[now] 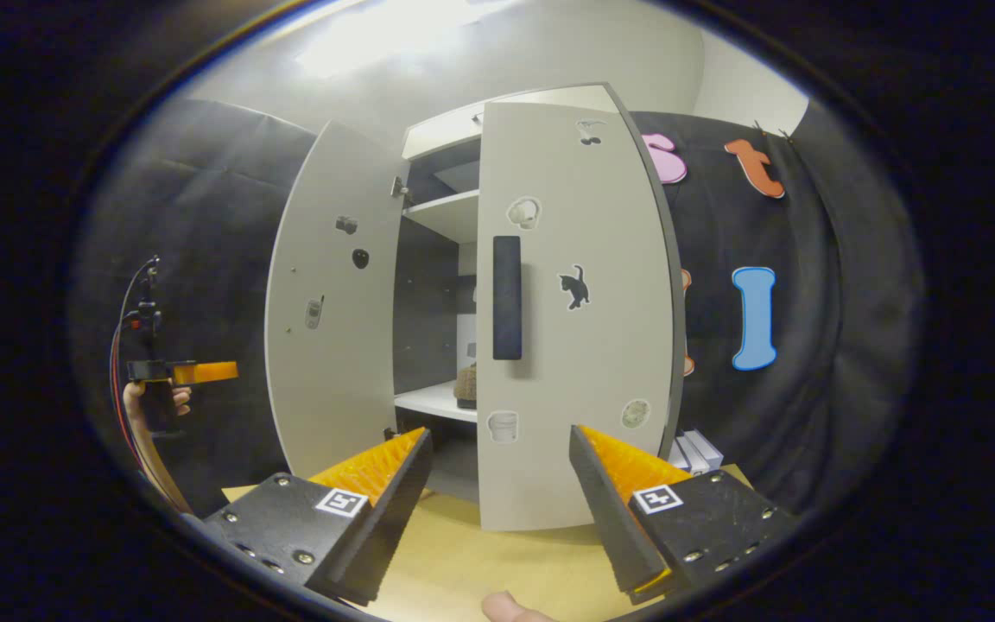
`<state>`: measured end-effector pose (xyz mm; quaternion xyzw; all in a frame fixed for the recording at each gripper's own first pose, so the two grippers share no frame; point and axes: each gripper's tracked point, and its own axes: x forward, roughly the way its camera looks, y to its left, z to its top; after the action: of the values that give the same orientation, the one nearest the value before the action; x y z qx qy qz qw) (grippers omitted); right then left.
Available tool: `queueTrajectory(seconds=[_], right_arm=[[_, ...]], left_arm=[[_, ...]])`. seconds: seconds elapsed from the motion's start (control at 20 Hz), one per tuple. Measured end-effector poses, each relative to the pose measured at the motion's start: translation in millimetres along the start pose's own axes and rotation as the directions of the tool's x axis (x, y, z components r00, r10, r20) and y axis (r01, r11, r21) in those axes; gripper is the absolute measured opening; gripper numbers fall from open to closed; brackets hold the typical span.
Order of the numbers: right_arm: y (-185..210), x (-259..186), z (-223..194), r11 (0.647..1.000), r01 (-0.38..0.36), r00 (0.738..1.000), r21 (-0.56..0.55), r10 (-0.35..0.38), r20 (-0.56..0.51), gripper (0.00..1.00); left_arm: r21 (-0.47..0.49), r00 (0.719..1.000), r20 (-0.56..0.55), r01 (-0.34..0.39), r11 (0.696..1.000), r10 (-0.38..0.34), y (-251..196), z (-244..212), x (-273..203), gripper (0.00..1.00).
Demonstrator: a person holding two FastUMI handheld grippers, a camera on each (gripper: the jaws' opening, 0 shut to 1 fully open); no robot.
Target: Grab one shoe with the right hand and put it into the shoe cabinet, grab the other shoe with the left hand and put it into the shoe cabinet; then close the right door with the right hand and the left door with the left hand.
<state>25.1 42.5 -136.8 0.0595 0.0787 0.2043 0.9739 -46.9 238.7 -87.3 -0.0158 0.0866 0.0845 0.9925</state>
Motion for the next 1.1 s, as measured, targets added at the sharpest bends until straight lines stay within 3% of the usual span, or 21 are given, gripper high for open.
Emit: queueTrajectory(seconds=[0.15, 0.35, 0.5, 0.65, 0.85, 0.95, 1.0, 1.1], right_arm=[[4.0, -15.0, -2.5, 1.0, 0.022, 0.999, 0.002, -0.022, 0.034, 0.96], [-5.1, -36.1, -26.3, 0.991, 0.127, 0.991, -0.031, -0.126, 0.04, 0.94], [4.0, -53.3, -44.1, 0.99, 0.134, 0.99, -0.051, -0.132, 0.04, 0.96], [-0.6, -74.2, -61.6, 0.978, 0.192, 0.981, -0.076, -0.191, 0.03, 0.94], [-0.5, -90.1, -78.1, 0.97, 0.238, 0.971, -0.05, -0.239, -0.011, 0.94], [-1.8, -91.9, -75.8, 0.97, 0.24, 0.971, -0.05, -0.24, -0.009, 0.94], [-6.4, -94.2, -73.4, 0.965, 0.257, 0.966, -0.049, -0.257, 0.0, 0.96], [-17.7, -98.8, -65.2, 0.95, 0.312, 0.95, -0.036, -0.311, 0.027, 0.96]], left_arm=[[-0.015, 1.0, -0.021, 0.012, 1.0, -0.013, 5.7, 12.5, 27.0, 0.96], [-0.039, 0.999, -0.021, 0.035, 0.999, -0.035, 5.7, 34.1, 78.4, 0.93], [-0.035, 0.997, -0.019, 0.074, 0.997, -0.075, -8.6, 50.0, 109.5, 0.96], [0.001, 0.99, -0.058, 0.126, 0.992, -0.126, -37.3, 51.0, 119.4, 0.93], [0.049, 0.994, -0.057, 0.097, 0.994, -0.094, -49.4, 61.7, 114.7, 0.86], [0.027, 0.992, -0.081, 0.104, 0.994, -0.102, -60.4, 56.7, 113.0, 0.87], [0.008, 0.989, -0.094, 0.118, 0.993, -0.116, -68.8, 54.1, 112.8, 0.92], [-0.013, 0.982, -0.101, 0.157, 0.987, -0.158, -89.1, 51.4, 112.0, 0.92]])
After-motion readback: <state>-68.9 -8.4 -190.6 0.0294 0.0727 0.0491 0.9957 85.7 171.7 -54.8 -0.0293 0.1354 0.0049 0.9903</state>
